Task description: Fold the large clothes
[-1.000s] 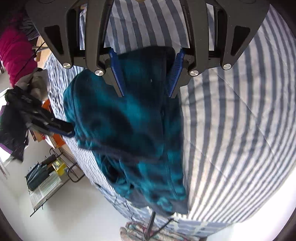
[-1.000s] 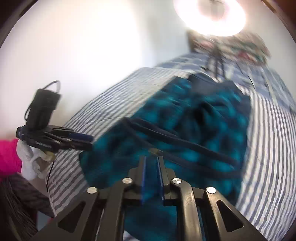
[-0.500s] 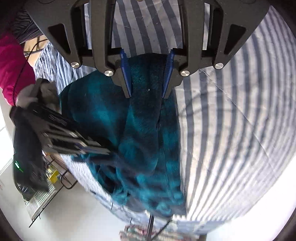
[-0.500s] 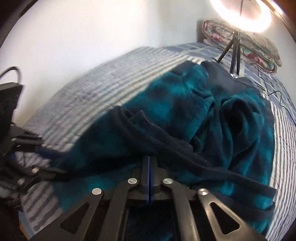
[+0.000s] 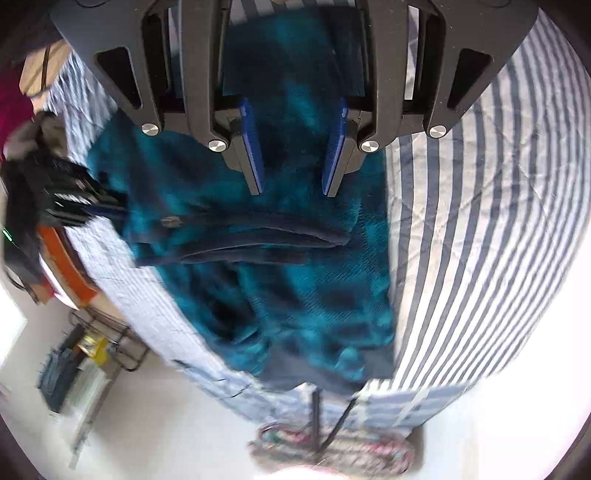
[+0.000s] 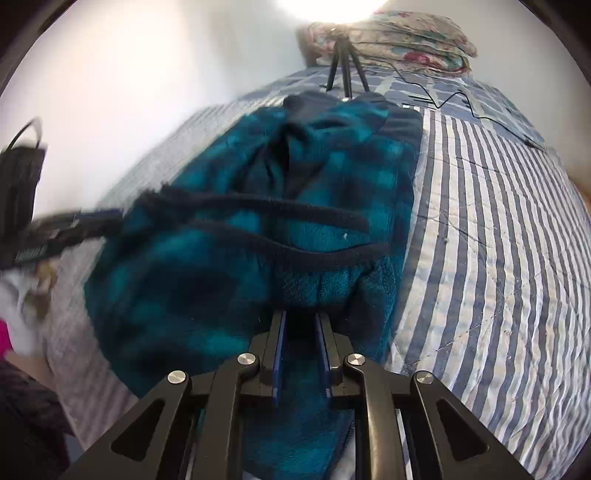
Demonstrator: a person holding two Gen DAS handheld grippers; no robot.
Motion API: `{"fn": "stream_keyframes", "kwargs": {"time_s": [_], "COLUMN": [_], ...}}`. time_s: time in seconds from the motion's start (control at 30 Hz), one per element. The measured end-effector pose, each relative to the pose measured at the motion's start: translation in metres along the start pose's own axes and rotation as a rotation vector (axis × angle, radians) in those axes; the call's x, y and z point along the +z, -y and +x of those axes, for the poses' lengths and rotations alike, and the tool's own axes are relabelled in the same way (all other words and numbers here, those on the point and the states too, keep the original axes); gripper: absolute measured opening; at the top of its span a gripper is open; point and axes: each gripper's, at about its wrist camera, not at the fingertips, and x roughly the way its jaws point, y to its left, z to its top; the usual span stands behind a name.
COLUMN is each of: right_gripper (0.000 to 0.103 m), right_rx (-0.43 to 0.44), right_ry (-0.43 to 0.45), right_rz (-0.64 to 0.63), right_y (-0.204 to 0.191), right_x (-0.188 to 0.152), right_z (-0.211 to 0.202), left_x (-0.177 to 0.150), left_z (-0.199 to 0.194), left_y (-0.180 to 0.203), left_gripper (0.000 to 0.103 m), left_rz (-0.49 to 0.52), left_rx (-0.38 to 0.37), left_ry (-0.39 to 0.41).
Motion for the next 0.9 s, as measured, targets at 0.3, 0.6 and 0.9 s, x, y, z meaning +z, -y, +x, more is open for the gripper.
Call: {"fn": "stream_keyframes", "kwargs": {"time_s": [0.3, 0.6, 0.9], "right_gripper": [0.018, 0.048, 0.069], "right_rx": [0.025, -0.011, -0.055], "right_ry": [-0.017, 0.172, 0.228], "right_rz": [0.042, -0.012, 0.002], "right_y": [0.006, 0.006, 0.043], "right_x": [0.003, 0.035, 0.097], "right_z": [-0.004, -0.085, -0.105], "left_x": [0.015, 0.089, 0.160], "left_z": [0.003, -0.071, -0.079], "left_y": [-0.009, -0.028, -0.055], "left_gripper": [0.032, 0.039, 0.057], "left_rz": [-0.018, -0.022, -0.052], "left_rx": [-0.027, -0.051, -0.080], "left_ry": [-0.051, 0.072, 0.118]}}
